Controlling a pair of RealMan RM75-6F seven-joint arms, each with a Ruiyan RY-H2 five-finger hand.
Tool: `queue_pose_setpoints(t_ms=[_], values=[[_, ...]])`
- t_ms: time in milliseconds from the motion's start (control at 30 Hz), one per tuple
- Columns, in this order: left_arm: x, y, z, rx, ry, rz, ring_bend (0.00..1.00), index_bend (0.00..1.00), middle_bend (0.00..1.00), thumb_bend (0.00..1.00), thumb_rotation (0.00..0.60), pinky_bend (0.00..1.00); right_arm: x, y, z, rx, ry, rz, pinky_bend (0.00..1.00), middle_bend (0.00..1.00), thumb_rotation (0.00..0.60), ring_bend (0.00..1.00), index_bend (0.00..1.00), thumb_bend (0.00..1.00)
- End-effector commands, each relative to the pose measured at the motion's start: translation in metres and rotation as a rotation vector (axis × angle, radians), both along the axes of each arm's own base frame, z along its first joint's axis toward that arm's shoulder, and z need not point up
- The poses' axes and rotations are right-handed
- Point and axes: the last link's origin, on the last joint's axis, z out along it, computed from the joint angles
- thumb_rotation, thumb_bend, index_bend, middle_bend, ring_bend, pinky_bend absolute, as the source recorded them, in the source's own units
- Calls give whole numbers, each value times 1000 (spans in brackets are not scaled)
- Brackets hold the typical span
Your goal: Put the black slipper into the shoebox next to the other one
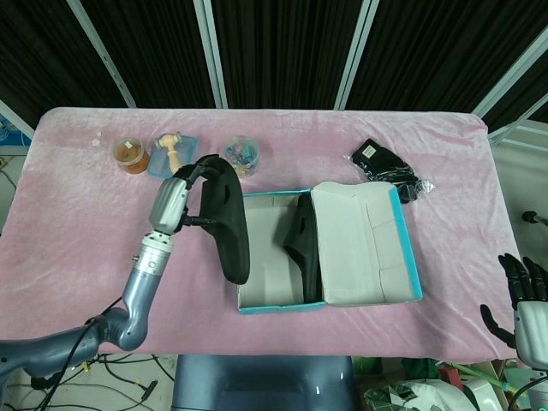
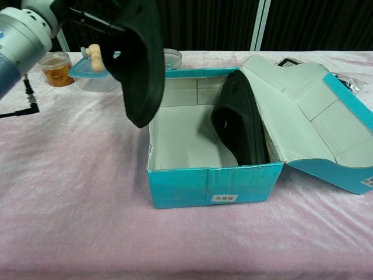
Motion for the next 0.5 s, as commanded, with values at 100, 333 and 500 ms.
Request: queue_pose_setpoints(t_ms=[100,333,500], values=[[31,0,-25,21,-37,-76,366,161,518,0,600,266,-1,1,4,-10,-3,0,84,75,600,0,43,242],[47,-3,-68,-51,-97,-93,366,161,523,0,600,266,-4,4,7,-18,-13,-11,84,75,600,0,40,242],[48,-6,-86,-82,-104,-104,366,159,523,0,600,271,-4,5,9,-24,-11,-11,84,75,600,0,39,242]])
